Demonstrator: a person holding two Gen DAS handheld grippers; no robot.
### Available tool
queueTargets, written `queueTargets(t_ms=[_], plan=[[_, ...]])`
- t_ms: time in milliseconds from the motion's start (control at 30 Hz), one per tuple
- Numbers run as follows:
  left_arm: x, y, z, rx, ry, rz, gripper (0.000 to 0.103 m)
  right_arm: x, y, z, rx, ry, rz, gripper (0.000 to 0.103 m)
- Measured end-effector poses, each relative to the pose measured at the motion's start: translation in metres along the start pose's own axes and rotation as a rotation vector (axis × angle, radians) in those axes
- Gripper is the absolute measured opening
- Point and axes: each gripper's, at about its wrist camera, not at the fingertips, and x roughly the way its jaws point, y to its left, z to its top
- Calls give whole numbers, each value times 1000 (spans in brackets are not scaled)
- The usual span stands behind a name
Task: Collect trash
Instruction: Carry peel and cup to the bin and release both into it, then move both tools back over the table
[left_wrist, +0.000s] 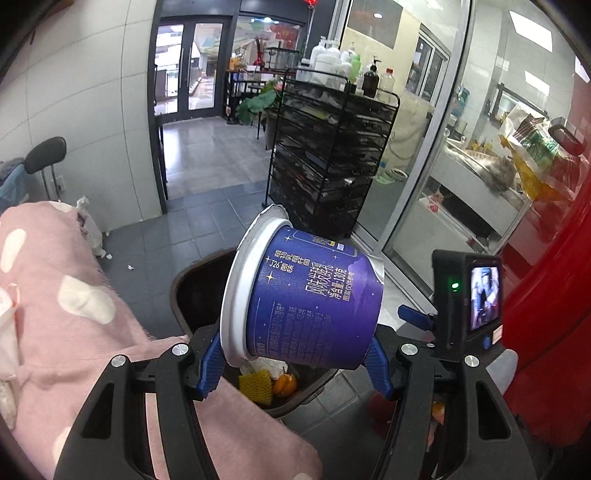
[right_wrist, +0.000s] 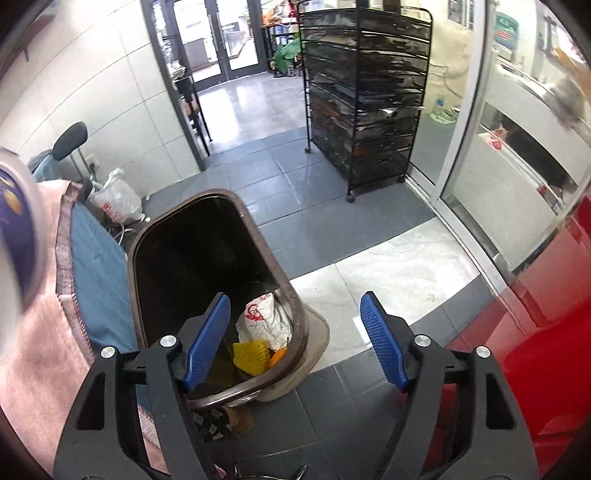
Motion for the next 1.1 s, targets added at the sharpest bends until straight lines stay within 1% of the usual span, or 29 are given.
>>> queueTargets(t_ms=[167, 333, 367, 400, 467, 600, 700, 867, 1000, 1100], plan=[[23, -6, -2, 16, 51, 16, 62, 2, -16, 3, 34, 7, -21, 73], [38, -7, -3, 24, 81, 29, 62, 2, -27, 4, 54, 11, -27, 73], [40, -6, -3, 26, 85, 33, 65, 2, -28, 5, 58, 12, -28, 73], [41, -6, -3, 27, 85, 41, 73, 2, -30, 6, 64, 13, -28, 73], [38, -4, -4, 26, 69, 54, 84, 2, -32, 5, 72, 13, -30, 73], [31, -3, -2, 26, 40, 66, 93, 2, -31, 4, 73, 13, -33, 73], [22, -1, -2, 26, 15, 78, 95, 0, -29, 5, 68, 8, -21, 73], [-5, -2, -8, 50, -42, 88, 97, -6, -17, 5, 36, -3, 15, 74], [-34, -1, -19, 65, -97, 116, 97, -13, 2, 5, -7, -15, 73, 75], [-52, 2, -27, 76, -119, 134, 97, -20, 22, 4, -50, -23, 121, 75]])
